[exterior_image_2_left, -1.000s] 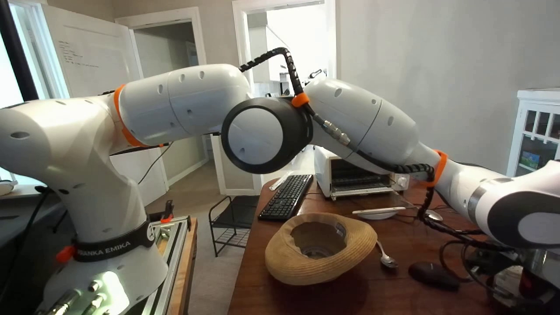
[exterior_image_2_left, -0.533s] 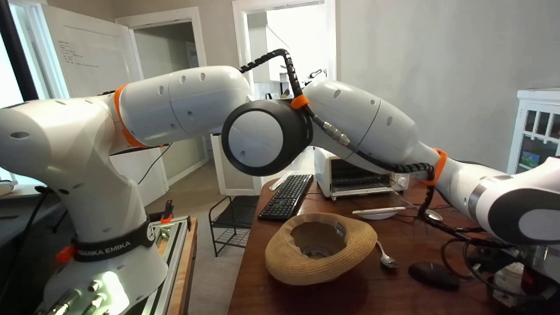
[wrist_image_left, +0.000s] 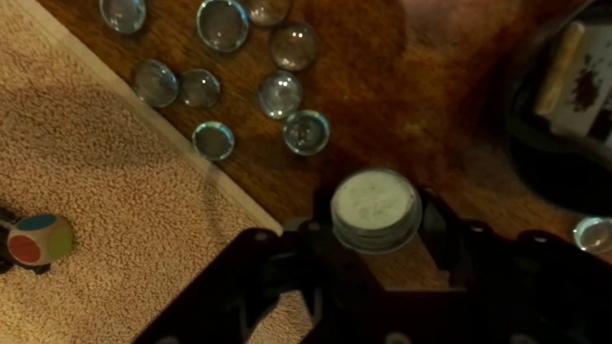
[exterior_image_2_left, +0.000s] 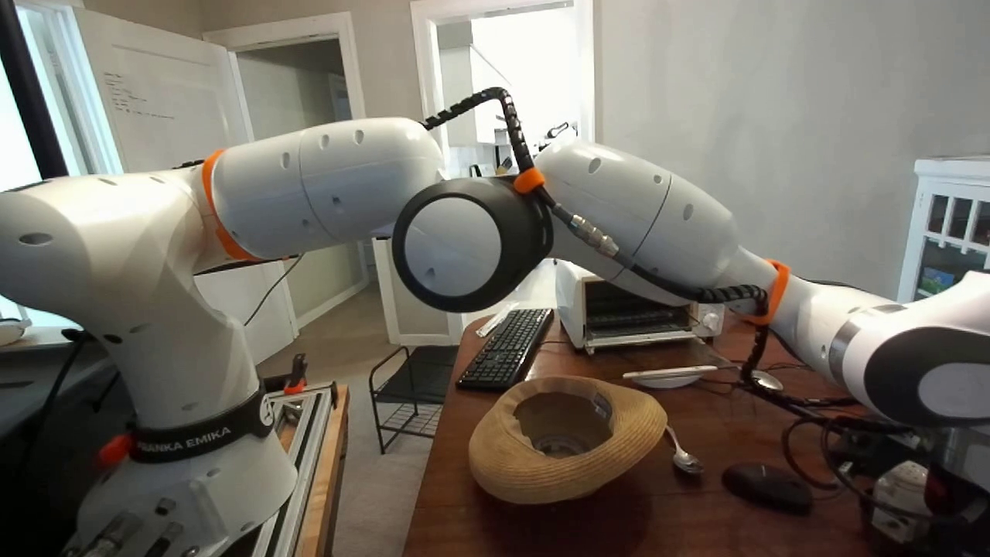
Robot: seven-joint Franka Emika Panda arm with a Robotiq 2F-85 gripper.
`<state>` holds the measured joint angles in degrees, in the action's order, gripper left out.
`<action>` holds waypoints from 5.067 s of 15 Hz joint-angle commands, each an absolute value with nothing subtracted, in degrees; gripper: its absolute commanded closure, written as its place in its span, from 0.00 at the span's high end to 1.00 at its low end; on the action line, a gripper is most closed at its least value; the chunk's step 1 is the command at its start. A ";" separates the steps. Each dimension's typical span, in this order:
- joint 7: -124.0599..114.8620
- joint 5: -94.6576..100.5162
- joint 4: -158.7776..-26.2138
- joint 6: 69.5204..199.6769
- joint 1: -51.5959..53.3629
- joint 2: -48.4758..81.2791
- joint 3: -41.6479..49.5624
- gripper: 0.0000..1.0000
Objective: Put the grey lid on the jar in the bowl.
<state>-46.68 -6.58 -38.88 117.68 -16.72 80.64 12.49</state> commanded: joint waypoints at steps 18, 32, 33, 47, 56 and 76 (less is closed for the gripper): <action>-46.21 -6.86 -40.70 101.02 -14.50 66.41 14.48 0.23; -43.73 -6.60 -39.40 101.91 -11.95 67.88 12.65 0.23; -43.63 -6.56 -39.36 102.00 -11.84 67.98 12.64 0.23; -42.04 -5.81 -36.25 103.24 -11.26 71.72 12.55 0.23; -40.08 -4.12 -34.56 106.04 -9.98 73.91 12.99 0.23; -38.35 -5.29 -35.57 110.22 -9.84 74.07 11.30 0.23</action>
